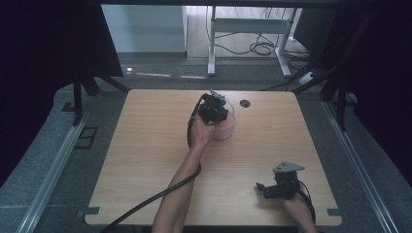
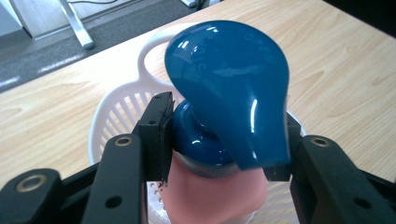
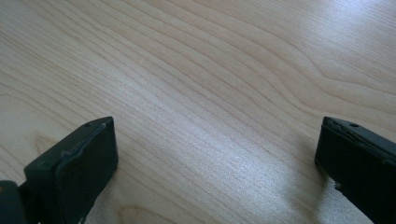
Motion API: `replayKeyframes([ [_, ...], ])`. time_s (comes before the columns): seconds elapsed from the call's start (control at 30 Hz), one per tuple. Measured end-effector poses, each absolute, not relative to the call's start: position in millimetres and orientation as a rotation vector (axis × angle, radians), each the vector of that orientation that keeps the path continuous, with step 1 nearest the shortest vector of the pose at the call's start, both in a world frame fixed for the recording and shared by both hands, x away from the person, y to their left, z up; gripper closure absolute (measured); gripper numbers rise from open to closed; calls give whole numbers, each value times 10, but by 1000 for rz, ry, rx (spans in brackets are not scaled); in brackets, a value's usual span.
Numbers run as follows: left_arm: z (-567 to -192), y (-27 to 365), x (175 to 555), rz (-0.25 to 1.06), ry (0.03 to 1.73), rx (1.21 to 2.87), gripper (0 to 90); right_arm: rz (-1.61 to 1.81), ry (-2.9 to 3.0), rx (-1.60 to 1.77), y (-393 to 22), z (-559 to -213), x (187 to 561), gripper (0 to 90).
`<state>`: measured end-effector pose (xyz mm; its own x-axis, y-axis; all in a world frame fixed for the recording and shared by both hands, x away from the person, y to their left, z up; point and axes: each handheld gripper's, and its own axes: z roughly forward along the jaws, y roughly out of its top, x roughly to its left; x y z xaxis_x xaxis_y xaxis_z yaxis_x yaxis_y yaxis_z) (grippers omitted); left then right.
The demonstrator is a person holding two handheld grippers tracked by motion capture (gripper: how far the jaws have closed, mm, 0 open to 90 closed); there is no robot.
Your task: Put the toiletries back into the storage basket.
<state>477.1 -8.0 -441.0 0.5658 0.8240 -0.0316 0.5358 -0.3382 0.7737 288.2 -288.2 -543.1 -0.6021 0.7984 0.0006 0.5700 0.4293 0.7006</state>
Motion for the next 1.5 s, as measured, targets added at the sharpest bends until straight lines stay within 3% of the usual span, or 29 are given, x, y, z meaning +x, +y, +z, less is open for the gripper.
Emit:
replayKeyframes([
  [0.37,-4408,-20,4811,425,1136,1990,515,962,2357,1172,-2880,-5431,2883,0],
  [0.63,-4419,-15,4822,399,1135,1992,461,962,2357,1172,-2880,-5431,2884,0],
  [1.23,-4318,31,4746,447,1089,2001,140,964,2358,1173,-2875,-5430,2884,0],
  [1.5,-4263,42,4684,447,1044,2022,111,964,2357,1172,-2876,-5431,2884,0],
])
